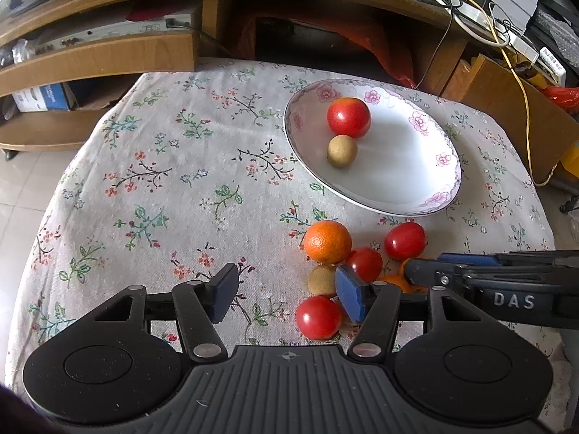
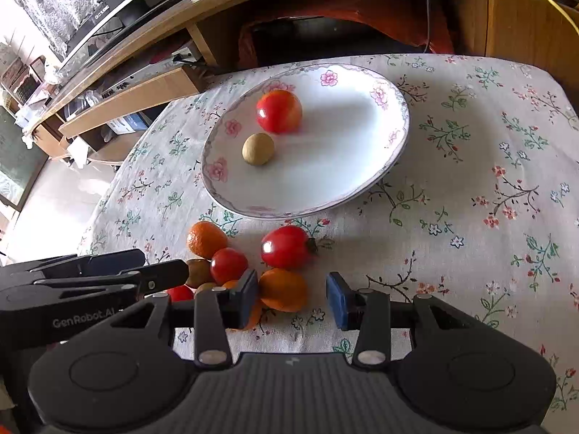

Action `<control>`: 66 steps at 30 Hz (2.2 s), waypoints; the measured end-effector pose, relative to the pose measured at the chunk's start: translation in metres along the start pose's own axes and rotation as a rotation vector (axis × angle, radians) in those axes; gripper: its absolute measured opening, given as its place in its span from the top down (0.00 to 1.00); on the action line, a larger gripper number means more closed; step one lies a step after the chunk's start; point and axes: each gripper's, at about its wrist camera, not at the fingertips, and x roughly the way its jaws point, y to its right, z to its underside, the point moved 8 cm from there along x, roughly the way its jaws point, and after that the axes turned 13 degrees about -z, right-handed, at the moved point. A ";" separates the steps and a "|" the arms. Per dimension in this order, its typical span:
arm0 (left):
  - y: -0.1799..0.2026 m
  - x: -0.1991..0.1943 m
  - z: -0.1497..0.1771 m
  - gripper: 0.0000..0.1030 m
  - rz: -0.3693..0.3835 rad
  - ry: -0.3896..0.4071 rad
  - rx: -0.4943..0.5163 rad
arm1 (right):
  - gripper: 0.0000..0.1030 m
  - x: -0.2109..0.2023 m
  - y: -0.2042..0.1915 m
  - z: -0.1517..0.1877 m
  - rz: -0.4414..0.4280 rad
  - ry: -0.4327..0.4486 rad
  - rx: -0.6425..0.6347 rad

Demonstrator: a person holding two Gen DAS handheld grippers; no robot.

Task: Organize fruits
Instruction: 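Move both open tools back to the remaining fruit cluster, then grasp a small red tomato with the left tool while the right tool grasps an orange mandarin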

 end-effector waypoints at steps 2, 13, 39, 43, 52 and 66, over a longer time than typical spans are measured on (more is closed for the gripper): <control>0.000 0.001 0.001 0.35 -0.001 -0.003 0.002 | 0.61 0.003 -0.001 -0.001 0.001 -0.004 -0.003; 0.006 0.004 0.004 0.33 0.009 -0.016 0.023 | 0.69 0.006 -0.005 0.001 0.031 -0.004 -0.074; 0.008 0.005 0.018 0.43 0.032 -0.048 -0.005 | 0.69 -0.006 0.007 0.007 0.036 -0.005 -0.048; 0.014 0.005 0.018 0.54 0.009 -0.032 0.034 | 0.69 -0.008 0.009 0.008 0.034 -0.003 -0.042; 0.021 0.004 0.023 0.65 0.017 -0.030 0.058 | 0.69 -0.008 0.008 0.008 0.045 -0.001 -0.051; 0.029 0.005 0.024 0.64 -0.025 0.004 0.123 | 0.69 -0.016 0.012 0.015 0.079 -0.002 -0.069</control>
